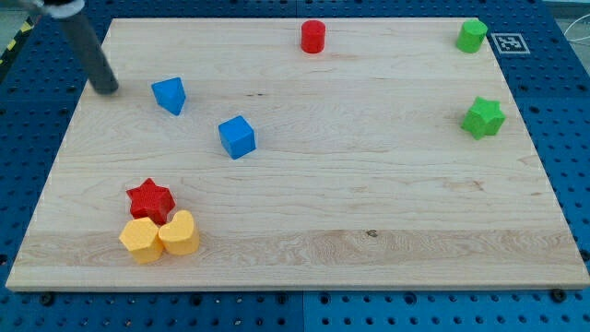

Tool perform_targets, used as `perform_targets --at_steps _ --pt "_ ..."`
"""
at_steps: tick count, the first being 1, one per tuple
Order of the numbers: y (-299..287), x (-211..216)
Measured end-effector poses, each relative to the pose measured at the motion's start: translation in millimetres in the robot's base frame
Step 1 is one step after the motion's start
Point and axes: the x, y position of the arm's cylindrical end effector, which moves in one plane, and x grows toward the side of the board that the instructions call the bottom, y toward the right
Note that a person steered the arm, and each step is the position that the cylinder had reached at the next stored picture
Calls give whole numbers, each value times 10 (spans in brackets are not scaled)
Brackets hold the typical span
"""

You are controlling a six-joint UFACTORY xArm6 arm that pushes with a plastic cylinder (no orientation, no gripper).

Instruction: Nudge the red circle left a bit

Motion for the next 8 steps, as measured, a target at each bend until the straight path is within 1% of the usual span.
perform_targets --at_steps 1,2,3,4,6,7,8 --pt "377 -825" --pt "832 -1282" --pt "1031 -1283" --pt "1510 -1271" --pt "2495 -1257" --pt "3248 -1259" --pt "3358 -817"
